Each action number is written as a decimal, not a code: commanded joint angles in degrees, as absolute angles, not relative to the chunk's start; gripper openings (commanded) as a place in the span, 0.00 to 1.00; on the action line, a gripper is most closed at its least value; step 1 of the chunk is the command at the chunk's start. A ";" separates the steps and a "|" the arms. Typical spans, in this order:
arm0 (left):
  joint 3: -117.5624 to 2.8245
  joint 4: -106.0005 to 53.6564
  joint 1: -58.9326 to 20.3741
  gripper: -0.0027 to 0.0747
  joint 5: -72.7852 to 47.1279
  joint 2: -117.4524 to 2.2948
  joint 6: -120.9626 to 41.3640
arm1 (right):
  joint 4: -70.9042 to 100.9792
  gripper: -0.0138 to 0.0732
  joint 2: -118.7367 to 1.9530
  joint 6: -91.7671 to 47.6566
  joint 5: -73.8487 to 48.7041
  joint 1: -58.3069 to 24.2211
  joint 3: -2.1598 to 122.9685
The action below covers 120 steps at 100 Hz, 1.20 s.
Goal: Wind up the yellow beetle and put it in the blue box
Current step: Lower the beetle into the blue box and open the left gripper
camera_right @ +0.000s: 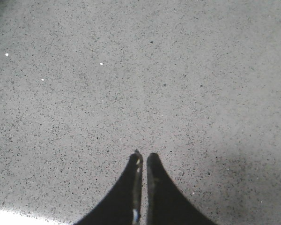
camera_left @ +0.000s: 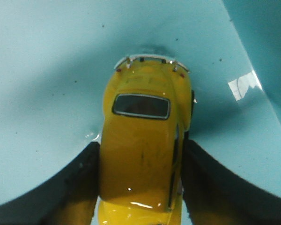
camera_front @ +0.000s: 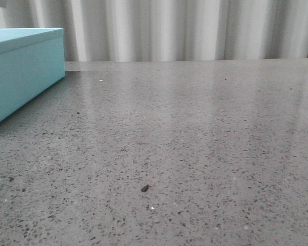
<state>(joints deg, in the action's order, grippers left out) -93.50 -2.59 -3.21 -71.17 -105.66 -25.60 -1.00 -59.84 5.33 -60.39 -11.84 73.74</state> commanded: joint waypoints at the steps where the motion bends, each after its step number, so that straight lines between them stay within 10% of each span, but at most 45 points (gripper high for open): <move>1: -94.98 -3.66 -3.15 0.52 -72.55 -102.83 -24.56 | -1.19 0.09 -58.72 4.81 -57.48 -12.01 75.08; 44: -95.19 -3.78 -3.15 0.52 -72.71 -101.58 -23.03 | -1.42 0.09 -58.72 4.81 -56.88 -12.01 75.08; 78: -95.19 -11.92 -3.15 0.01 -72.14 -93.15 -23.03 | -3.39 0.09 -51.37 4.81 -47.26 -12.01 66.51; 120: -92.60 -17.24 -3.15 0.01 -64.88 -78.61 -23.63 | -8.84 0.09 -33.76 4.81 -33.61 -12.01 50.02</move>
